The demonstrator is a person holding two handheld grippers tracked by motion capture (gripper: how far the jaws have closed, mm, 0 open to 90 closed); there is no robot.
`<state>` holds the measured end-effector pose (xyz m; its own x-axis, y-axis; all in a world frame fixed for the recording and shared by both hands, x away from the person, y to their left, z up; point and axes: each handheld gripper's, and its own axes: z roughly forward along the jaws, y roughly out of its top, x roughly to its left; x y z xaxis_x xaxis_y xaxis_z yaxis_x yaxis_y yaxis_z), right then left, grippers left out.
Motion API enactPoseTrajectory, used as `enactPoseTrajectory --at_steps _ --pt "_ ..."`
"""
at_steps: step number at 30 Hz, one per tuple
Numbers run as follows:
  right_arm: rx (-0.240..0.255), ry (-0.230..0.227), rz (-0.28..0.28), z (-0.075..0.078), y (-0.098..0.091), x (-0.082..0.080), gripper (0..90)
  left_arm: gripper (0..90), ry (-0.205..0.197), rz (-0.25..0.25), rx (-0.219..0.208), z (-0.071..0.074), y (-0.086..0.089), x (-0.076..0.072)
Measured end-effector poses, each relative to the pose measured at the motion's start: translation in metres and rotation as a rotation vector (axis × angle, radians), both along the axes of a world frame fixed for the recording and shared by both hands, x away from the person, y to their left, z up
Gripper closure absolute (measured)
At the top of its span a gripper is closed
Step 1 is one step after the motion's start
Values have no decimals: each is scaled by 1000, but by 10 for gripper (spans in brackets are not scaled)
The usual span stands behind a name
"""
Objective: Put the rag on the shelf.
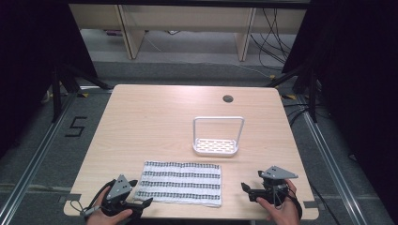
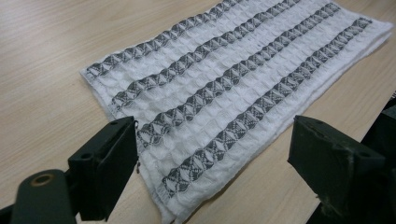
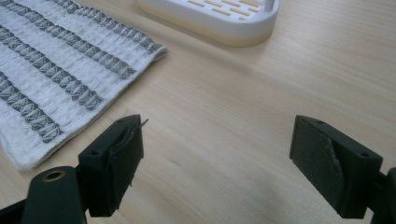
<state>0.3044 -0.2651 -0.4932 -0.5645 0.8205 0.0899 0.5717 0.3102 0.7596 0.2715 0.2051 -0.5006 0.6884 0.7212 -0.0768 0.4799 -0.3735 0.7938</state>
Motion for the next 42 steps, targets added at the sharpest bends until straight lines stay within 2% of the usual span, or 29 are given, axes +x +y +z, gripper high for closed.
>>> enactPoseTrajectory --at_steps 1,2,3,7,8,9,10,12,13,14,15,19,23,24,26,29,30,32,34,35,36,37,38,39,41,42 --pt "0 0 0 0 0 0 187 149 0 0 0 0 0 0" --pt "-2 -4 5 1 2 -1 194 151 1 -14 18 1 1 1" --pt "-2 -4 5 1 2 -1 194 151 -7 -8 1 1 0 2" --pt "-5 -23 28 6 9 -9 233 156 -1 -12 -25 3 -5 8" --pt "-4 -20 38 7 11 -11 244 158 0 -43 -4 4 -5 10" --pt "-4 -20 38 7 11 -11 244 161 0 -43 -4 4 -5 10" --pt "-7 -22 54 9 17 -16 257 162 6 -29 -29 6 -10 12" --pt "-3 -29 63 9 19 -18 261 162 3 -39 -16 8 -11 14" --pt "-6 -26 67 10 22 -21 269 163 2 -38 -30 9 -14 15" --pt "0 -35 98 11 26 -24 287 164 -1 -38 -41 11 -18 18" --pt "0 -35 98 11 26 -24 287 164 -1 -38 -41 11 -18 18" --pt "-11 -54 125 13 32 -29 308 162 -12 -59 -7 16 -29 28" --pt "-9 -44 149 14 38 -33 318 151 -3 -100 -17 20 -47 40" --pt "2 -49 152 14 39 -33 320 151 -1 -107 -37 20 -52 43" --pt "-6 -60 166 16 42 -37 339 153 -8 -145 2 23 -65 52" --pt "0 -53 184 16 45 -39 348 162 -11 -162 19 25 -75 59" --pt "-4 -54 186 16 46 -40 351 165 -4 -180 15 25 -82 63" --pt "-8 -47 201 16 50 -43 359 184 15 -230 33 28 -92 71" --pt "-3 -32 207 15 54 -45 378 206 9 -256 47 31 -100 76" --pt "-8 -46 213 14 55 -45 384 215 7 -268 53 32 -107 81" --pt "-9 -34 225 13 60 -47 399 218 7 -274 47 33 -113 83" --pt "-9 -34 225 13 60 -47 399 218 0 -296 64 34 -116 86" --pt "-15 -39 230 12 61 -47 403 227 3 -308 70 34 -124 90" --pt "-16 -24 243 11 65 -48 410 240 7 -314 74 33 -131 92" --pt "-30 -28 257 9 69 -48 426 242 7 -335 116 30 -142 99" --pt "-43 -34 259 8 70 -48 438 253 10 -339 122 29 -148 102"
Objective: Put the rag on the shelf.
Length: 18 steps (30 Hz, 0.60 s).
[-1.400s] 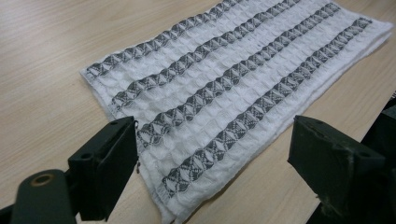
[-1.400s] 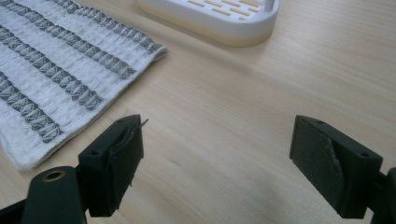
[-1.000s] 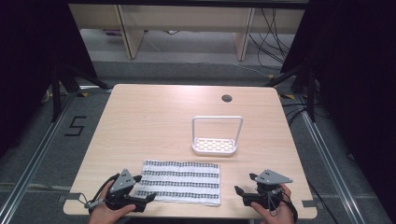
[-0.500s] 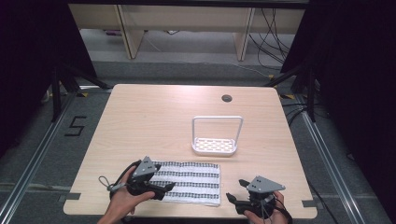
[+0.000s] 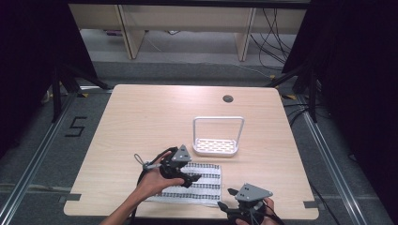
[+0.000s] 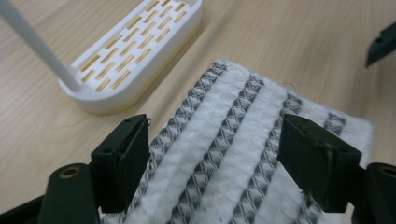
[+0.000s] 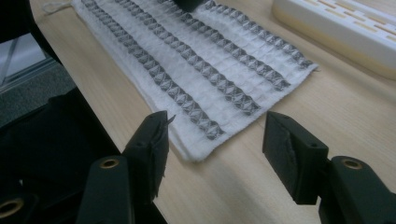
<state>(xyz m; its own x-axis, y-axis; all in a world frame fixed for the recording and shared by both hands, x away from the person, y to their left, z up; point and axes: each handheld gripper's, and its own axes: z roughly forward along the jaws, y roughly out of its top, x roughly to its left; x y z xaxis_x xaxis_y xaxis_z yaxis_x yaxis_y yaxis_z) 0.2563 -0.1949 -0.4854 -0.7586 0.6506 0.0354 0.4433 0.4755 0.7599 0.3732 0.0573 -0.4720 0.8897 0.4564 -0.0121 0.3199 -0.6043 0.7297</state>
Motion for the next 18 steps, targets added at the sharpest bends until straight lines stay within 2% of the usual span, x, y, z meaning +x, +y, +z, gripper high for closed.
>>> enactPoseTrajectory --at_steps 3,6,7,8,9,11,12,13,15,17,18 --pt "-23 -3 11 -2 5 -1 455 278 31 -48 40 -3 -14 11" --pt "-41 8 6 -3 8 -1 473 297 52 -64 54 -6 -29 20" --pt "-60 -2 13 -5 10 0 491 313 56 -65 52 -7 -33 22" --pt "-56 17 8 -5 11 -1 492 321 52 -72 60 -7 -36 24" --pt "-76 4 10 -6 12 0 493 330 43 -86 82 -8 -44 28" --pt "-84 2 10 -8 13 1 500 357 42 -88 84 -8 -48 29" --pt "-85 10 7 -9 15 1 502 360 59 -90 70 -10 -55 33" --pt "-85 10 7 -9 15 1 502 363 59 -90 70 -10 -55 33" --pt "-97 5 18 -10 16 3 511 372 68 -108 95 -11 -61 35" --pt "-100 19 9 -11 18 3 519 374 73 -127 117 -12 -65 38" --pt "-99 23 4 -12 19 3 521 382 79 -129 114 -13 -67 39"
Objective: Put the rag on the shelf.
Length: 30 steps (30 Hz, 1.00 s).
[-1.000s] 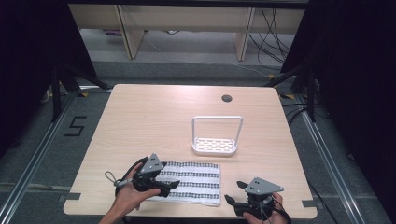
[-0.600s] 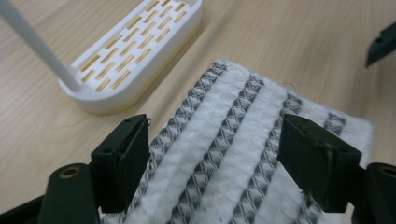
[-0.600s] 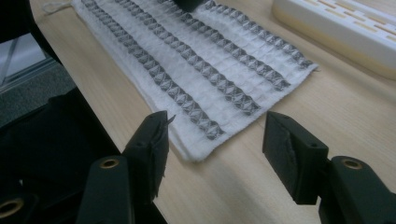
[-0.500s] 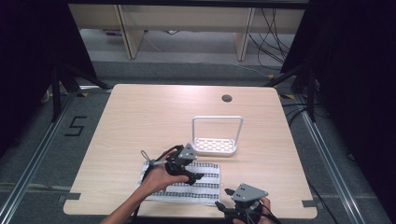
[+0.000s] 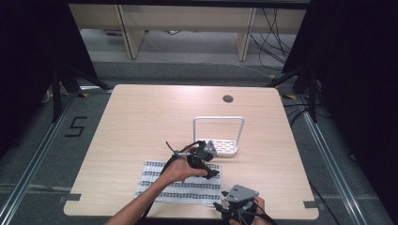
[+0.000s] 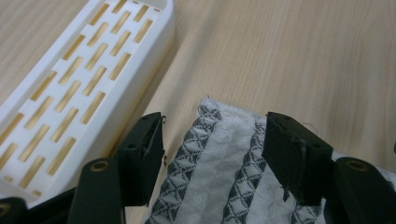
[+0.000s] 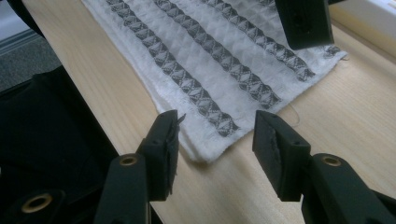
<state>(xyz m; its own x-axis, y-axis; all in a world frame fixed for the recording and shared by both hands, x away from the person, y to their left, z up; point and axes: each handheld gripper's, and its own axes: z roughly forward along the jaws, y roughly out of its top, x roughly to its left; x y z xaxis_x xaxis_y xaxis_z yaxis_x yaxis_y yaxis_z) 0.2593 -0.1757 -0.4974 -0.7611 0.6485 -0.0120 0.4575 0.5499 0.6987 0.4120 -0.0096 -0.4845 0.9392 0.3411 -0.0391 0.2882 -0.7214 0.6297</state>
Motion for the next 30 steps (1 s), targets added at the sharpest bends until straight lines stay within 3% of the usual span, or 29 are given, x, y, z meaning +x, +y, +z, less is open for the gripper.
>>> enactPoseTrajectory --at_steps 2,5,8,13,18,27,28,30 --pt "-11 -1 5 -1 2 2 527 394 11 -5 -7 0 -3 1" --pt "-21 13 -1 -3 4 2 530 386 8 -18 16 -4 -9 3" --pt "-44 10 2 -5 6 4 537 391 34 5 17 -7 -13 5" --pt "-42 27 1 -7 5 6 542 396 57 -11 35 -12 -21 8" --pt "-43 41 9 -9 5 8 573 438 55 -31 44 -12 -23 8" --pt "-2 47 -12 -11 1 12 791 691 59 -34 40 -10 -19 9" --pt "-7 67 -7 -10 -1 13 810 712 62 -35 40 -10 -19 9" --pt "21 51 -5 -12 -3 16 855 783 72 -31 39 -10 -18 9"
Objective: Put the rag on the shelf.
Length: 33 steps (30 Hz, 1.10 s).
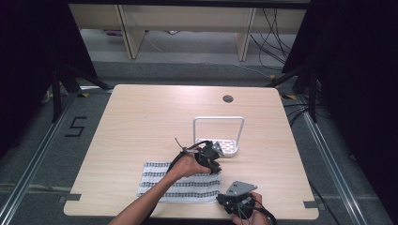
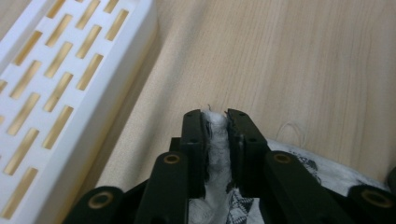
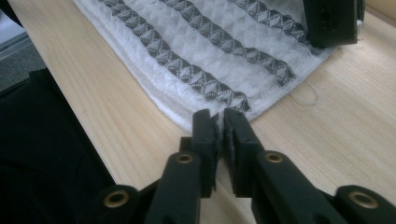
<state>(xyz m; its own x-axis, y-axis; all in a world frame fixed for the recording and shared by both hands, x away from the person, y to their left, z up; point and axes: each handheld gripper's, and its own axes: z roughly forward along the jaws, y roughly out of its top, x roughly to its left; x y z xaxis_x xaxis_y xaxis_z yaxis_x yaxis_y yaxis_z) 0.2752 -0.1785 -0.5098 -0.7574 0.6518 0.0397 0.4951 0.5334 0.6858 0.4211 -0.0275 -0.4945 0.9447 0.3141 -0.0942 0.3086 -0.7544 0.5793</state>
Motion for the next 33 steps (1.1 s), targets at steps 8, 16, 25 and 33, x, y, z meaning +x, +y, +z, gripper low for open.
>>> enactPoseTrajectory --at_steps 8,16,25,33 --pt "35 29 -19 7 -5 0 874 828 -46 0 -22 10 5 -4" --pt "87 -46 -15 26 -12 4 879 834 -68 52 -104 38 24 -10" --pt "150 -157 -17 57 -18 9 882 833 -122 124 -185 85 49 -20" --pt "248 -245 -28 108 -24 20 883 831 -210 154 -233 143 78 -32"
